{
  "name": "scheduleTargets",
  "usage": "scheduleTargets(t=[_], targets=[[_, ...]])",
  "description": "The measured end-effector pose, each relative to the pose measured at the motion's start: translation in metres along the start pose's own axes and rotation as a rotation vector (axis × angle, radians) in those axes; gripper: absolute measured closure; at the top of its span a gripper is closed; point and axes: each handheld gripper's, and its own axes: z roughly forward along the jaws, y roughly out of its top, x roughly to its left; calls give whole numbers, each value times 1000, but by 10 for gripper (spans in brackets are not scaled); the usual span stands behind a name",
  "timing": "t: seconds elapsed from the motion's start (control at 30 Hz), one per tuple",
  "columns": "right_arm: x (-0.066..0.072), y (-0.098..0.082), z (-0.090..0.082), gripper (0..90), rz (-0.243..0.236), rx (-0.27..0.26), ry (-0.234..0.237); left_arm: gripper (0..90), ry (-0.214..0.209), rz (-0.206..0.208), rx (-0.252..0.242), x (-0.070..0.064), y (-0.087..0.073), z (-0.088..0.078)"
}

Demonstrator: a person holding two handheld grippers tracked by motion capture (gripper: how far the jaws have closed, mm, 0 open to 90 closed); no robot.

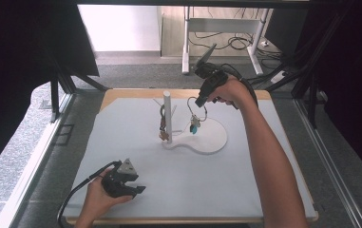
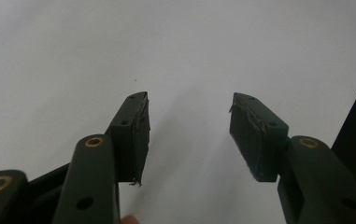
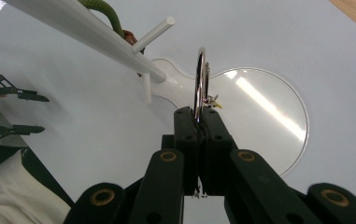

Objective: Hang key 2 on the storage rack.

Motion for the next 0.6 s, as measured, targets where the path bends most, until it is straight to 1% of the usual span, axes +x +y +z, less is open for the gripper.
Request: scheduleTargets(t=[0.2,0.4,0.6], targets=[[1,6,8,878,-3,8,5,483,1,1,-1,0,0,-2],[3,12,13,878,-4,-12,8,483,1,3,0,0,0,-2],[4,16,17,878,-3,-17,7,482,0,3,2,0,0,-2]])
